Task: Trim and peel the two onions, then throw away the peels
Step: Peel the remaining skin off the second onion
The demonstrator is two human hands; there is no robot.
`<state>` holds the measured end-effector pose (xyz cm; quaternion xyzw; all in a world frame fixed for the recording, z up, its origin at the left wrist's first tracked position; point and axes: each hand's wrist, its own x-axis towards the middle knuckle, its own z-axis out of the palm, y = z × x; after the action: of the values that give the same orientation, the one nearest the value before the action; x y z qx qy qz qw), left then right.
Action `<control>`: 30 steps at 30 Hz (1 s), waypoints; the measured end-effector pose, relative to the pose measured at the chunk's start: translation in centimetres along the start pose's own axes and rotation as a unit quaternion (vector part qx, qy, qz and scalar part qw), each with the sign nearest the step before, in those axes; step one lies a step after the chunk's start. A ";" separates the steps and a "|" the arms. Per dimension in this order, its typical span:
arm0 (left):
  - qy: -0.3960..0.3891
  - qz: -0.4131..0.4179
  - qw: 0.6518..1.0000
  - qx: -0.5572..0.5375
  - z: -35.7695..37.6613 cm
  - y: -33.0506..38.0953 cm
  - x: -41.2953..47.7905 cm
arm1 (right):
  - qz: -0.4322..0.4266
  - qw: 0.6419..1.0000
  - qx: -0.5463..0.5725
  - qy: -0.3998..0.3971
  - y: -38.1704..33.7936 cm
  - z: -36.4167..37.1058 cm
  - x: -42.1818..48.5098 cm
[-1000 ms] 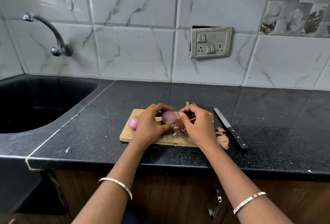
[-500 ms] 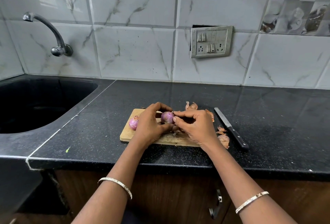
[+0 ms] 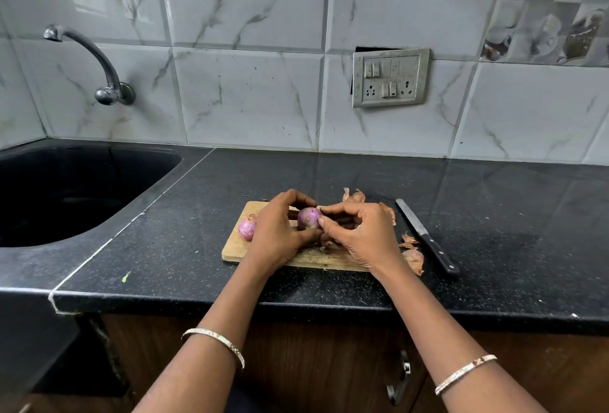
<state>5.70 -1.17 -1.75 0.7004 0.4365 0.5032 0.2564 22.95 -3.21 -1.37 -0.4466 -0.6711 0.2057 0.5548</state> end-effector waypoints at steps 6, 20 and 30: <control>-0.002 -0.001 1.000 0.002 -0.1 0.1 0.0 | 0.002 1.000 -0.018 0.016 0.1 -0.3 0.2; -0.016 -0.001 1.000 0.002 -0.1 0.0 0.1 | 0.007 0.999 -0.042 0.030 0.1 -0.3 0.2; 0.000 0.002 1.000 0.002 0.0 0.0 0.0 | -0.019 0.999 -0.031 -0.002 -0.7 -0.2 -0.1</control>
<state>5.66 -1.17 -1.75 0.7020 0.4357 0.5029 0.2538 22.90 -3.68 -0.86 -0.4501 -0.6869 0.1749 0.5431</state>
